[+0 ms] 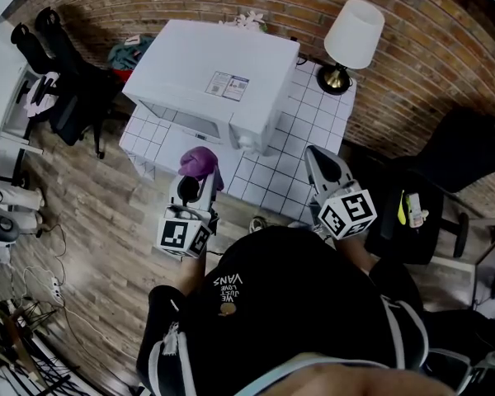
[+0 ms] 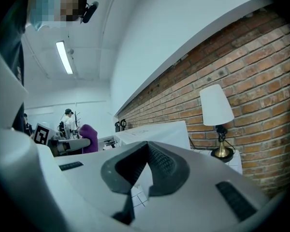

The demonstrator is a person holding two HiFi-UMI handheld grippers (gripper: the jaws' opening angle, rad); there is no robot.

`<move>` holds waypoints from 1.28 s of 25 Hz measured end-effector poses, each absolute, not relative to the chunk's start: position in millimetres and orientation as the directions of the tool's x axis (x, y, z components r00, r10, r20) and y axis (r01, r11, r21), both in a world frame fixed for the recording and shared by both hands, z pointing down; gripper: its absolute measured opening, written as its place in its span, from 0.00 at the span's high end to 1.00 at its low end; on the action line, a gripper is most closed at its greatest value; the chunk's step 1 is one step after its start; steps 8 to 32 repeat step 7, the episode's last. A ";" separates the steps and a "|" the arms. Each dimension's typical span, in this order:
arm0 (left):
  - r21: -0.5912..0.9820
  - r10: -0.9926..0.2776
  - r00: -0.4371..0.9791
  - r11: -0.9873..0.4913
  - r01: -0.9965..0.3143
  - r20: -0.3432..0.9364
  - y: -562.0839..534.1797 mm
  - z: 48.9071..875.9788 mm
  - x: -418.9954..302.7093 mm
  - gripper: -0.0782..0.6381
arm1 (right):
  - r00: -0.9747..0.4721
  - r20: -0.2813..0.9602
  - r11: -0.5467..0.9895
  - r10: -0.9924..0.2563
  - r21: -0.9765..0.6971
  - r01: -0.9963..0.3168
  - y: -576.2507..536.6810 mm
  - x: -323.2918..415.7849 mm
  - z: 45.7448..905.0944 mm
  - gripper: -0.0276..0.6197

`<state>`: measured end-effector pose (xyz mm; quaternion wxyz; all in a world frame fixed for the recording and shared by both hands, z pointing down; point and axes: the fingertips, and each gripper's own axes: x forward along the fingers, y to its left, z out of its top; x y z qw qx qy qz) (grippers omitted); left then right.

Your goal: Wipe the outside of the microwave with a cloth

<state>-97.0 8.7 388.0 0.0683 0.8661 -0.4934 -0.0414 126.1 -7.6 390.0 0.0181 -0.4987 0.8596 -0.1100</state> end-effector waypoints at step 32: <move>0.146 -0.859 0.513 -0.507 -0.849 -0.001 7.1 388.7 -96.4 0.71 | -0.498 0.084 0.473 -0.863 -0.211 -0.855 -9.3 125.4 392.3 0.96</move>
